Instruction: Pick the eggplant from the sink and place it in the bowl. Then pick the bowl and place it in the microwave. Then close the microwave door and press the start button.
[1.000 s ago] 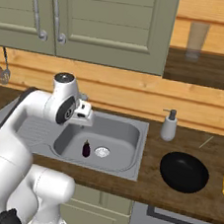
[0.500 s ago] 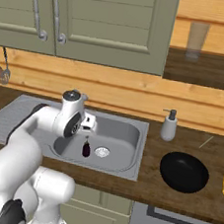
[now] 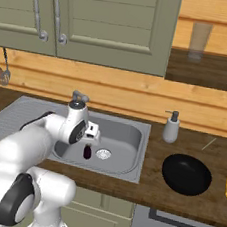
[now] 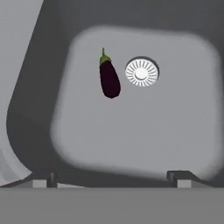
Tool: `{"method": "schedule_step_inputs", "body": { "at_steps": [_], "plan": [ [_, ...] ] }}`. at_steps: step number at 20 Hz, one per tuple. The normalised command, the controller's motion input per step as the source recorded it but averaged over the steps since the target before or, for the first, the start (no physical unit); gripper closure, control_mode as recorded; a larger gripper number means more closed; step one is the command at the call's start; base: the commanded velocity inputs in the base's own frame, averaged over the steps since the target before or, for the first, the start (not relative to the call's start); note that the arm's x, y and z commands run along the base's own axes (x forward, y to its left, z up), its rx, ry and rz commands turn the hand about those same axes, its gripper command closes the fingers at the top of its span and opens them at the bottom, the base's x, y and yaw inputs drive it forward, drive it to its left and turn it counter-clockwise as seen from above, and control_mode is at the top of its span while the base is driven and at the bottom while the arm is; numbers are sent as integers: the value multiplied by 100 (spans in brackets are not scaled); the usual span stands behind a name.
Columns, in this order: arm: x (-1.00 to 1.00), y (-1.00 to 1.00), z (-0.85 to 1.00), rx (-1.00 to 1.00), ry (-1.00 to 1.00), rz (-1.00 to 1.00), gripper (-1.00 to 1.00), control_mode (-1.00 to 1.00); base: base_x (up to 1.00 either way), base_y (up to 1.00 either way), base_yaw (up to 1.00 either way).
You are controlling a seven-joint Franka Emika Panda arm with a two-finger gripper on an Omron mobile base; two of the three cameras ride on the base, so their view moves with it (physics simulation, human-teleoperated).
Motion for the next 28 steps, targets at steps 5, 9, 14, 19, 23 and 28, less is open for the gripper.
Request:
{"method": "schedule_step_inputs", "body": {
  "at_steps": [5, 9, 14, 19, 23, 28],
  "plan": [
    [21, 0, -47, 0, 7, 0, -100, -100, 0, 0, 0],
    [19, 0, -39, 0, 3, 0, -100, -100, 0, 0, 0],
    [21, 0, -34, 0, 0, 0, -100, -100, 0, 0, 0],
    [25, 1, -29, 0, 0, 0, -100, -100, 0, 0, 0],
    [38, 28, -36, 0, 0, -1, -100, -100, 0, 0, 0],
    [62, 9, -32, 1, 0, -1, -100, -100, 0, 0, 0]
  ]
}}
